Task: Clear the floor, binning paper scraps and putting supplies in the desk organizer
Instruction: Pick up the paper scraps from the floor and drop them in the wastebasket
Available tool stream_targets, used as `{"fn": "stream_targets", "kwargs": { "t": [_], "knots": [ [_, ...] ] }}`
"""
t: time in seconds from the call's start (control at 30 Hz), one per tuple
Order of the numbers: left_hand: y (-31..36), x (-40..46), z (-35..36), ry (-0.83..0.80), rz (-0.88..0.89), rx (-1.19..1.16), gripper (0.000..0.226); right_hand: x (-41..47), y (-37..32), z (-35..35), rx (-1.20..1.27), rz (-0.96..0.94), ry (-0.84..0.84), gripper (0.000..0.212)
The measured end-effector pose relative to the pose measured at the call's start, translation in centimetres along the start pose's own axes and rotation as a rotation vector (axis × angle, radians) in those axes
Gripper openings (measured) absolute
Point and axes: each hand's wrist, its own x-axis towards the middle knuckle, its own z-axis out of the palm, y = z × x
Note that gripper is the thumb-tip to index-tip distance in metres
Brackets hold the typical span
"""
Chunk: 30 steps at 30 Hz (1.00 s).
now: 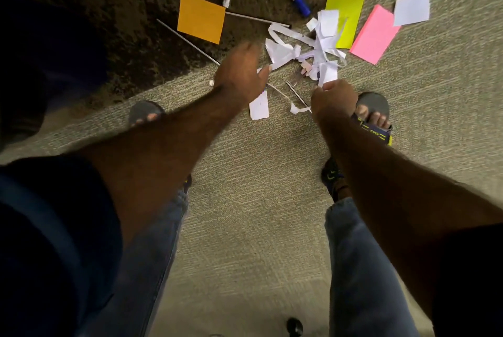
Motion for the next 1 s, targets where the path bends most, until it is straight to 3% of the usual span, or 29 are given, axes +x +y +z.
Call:
{"fn": "stream_targets", "kwargs": {
  "t": [0.43,0.7,1.0],
  "knots": [
    [2.6,5.2,1.7,-0.058,0.064,0.221,0.078,-1.6,-0.7,-0.6,0.237,0.004,0.096,0.018],
    [2.1,5.6,1.6,-0.087,0.085,0.232,0.044,-2.8,-0.3,-0.9,0.416,-0.003,0.1,0.017],
    [0.9,3.4,0.9,0.016,-0.023,-0.057,0.031,-3.8,-2.7,-2.6,0.458,-0.065,0.055,0.021]
  ]
}}
